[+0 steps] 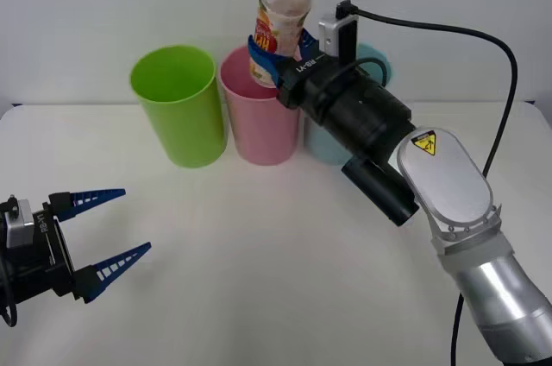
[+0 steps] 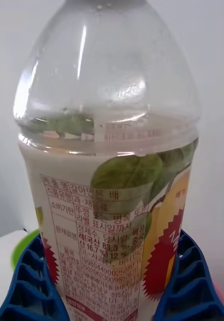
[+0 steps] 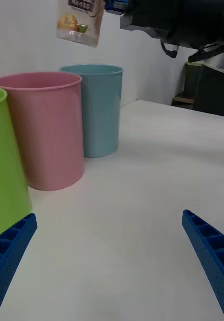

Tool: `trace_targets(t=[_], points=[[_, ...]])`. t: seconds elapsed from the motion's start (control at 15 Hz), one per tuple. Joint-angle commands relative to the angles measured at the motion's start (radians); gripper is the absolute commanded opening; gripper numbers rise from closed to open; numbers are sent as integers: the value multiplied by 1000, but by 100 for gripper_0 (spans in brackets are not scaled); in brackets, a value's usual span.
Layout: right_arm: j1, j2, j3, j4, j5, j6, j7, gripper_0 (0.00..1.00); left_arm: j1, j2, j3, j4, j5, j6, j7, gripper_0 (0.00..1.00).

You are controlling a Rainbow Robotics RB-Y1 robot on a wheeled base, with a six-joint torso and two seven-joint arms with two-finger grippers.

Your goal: Grasp the object on the table and drop it into the matching bin: aluminum can to the light blue bin, PET bottle to the pink bin.

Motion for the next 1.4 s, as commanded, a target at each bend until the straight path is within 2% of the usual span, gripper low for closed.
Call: trace_targets(t=[0.07,0.33,0.6,1.27,1.33,1.4], points=[[-95,23,1,130,6,23,1,0,0,0,0,0,0,0,0,100],[-216,44,3,288,6,62,1,0,0,0,0,0,0,0,0,100],[-262,47,3,378,6,72,-1,0,0,0,0,0,0,0,0,100],[-264,49,15,401,6,73,-8,0,0,0,0,0,0,0,0,100],[-264,49,15,401,10,73,-5,23,0,0,0,0,0,0,0,100],[-264,49,15,401,10,75,-2,61,0,0,0,0,0,0,0,100]])
